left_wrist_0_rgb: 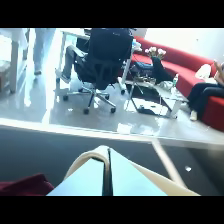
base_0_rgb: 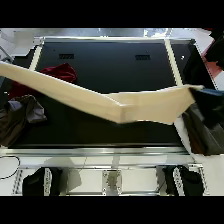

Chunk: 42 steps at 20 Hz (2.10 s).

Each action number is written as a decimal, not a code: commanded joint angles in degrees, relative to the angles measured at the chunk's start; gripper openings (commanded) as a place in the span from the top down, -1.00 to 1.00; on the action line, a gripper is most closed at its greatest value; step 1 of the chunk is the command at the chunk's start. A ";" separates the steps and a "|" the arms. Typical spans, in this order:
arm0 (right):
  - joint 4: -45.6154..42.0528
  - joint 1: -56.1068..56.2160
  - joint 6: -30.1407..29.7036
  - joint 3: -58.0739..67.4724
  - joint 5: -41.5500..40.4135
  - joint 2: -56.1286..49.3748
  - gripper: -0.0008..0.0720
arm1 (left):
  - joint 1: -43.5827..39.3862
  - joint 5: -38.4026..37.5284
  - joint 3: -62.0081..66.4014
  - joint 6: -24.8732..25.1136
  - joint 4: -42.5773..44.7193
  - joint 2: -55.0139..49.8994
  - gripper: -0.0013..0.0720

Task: Fold the shirts.

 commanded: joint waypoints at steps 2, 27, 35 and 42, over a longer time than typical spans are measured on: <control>-1.55 -0.02 0.46 13.27 -4.00 -2.97 0.94 | 0.00 -14.05 19.10 -2.03 6.75 -7.76 0.94; -9.86 14.14 -1.66 19.02 -30.29 -73.79 0.94 | -17.73 13.51 12.39 -19.15 24.33 -63.30 0.94; -19.50 14.21 2.45 26.91 -14.80 -74.25 0.94 | -19.32 7.87 14.51 -18.51 24.37 -63.36 0.94; -31.08 14.21 7.61 18.82 -1.84 -72.76 0.95 | -19.80 -6.93 13.53 -22.32 36.46 -63.39 0.94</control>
